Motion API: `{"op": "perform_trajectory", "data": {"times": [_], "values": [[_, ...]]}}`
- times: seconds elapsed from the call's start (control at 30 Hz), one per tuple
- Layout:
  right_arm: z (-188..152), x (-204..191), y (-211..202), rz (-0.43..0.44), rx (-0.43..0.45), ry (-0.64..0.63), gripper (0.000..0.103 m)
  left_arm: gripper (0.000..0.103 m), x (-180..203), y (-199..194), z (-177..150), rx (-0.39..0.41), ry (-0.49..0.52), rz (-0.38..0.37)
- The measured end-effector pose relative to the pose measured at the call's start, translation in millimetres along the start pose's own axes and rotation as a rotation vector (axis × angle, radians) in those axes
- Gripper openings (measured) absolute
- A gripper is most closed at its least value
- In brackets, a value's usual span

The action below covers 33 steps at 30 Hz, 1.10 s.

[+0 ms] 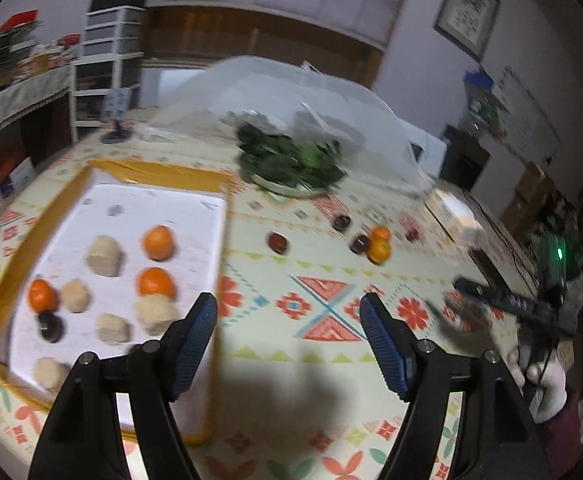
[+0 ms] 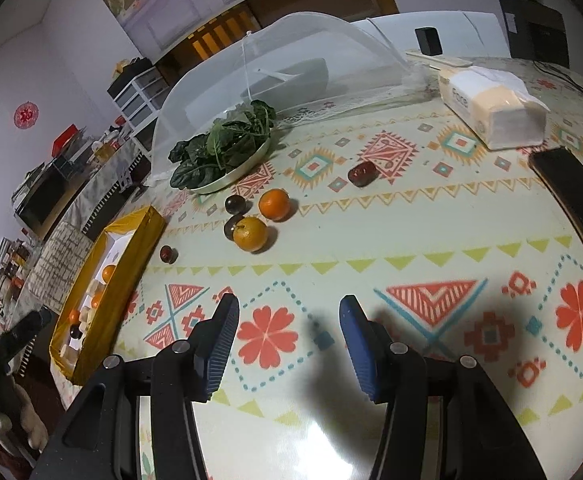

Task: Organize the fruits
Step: 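Move both tools back to the table toward the oranges and plums, then close the right tool on an orange while the left tool grasps a dark plum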

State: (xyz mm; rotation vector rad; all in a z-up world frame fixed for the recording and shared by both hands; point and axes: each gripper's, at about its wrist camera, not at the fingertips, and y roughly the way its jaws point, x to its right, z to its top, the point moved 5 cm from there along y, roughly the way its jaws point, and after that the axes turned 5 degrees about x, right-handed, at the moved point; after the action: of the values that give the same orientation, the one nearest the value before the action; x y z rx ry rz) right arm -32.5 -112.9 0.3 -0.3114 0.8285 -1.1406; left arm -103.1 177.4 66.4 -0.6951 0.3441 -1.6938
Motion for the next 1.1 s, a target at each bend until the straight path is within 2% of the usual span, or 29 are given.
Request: {"op": "perform_trajectory", "data": {"times": [0.2, 0.4, 0.57, 0.67, 0.77, 0.93, 0.97, 1.03, 1.1], "values": [[17, 6, 12, 0.008, 0.002, 0.031, 0.056, 0.073, 32, 32, -19, -0.093, 0.045, -0.057], [22, -5, 39, 0.015, -0.038, 0.012, 0.057, 0.073, 43, 54, -34, -0.158, 0.056, -0.081], [26, -25, 69, 0.019, -0.067, -0.027, 0.058, 0.073, 36, 57, -31, -0.149, 0.048, -0.058], [27, -37, 84, -0.015, -0.068, -0.08, 0.061, 0.073, 23, 57, -25, -0.134, 0.026, -0.029], [27, -43, 95, -0.06, -0.065, -0.122, 0.062, 0.073, 9, 57, -18, -0.117, 0.011, 0.014], [25, -48, 107, -0.088, -0.07, -0.164, 0.062, 0.073, -1, 61, -10, -0.105, -0.008, 0.039], [24, -49, 109, -0.091, -0.071, -0.168, 0.061, 0.073, 0, 62, -10, -0.107, -0.005, 0.038], [24, -50, 111, -0.097, -0.071, -0.175, 0.047, 0.073, 4, 67, -9, -0.111, 0.01, 0.035], [24, -49, 113, -0.095, -0.074, -0.175, 0.038, 0.073, 9, 72, -9, -0.116, 0.015, 0.03]]}}
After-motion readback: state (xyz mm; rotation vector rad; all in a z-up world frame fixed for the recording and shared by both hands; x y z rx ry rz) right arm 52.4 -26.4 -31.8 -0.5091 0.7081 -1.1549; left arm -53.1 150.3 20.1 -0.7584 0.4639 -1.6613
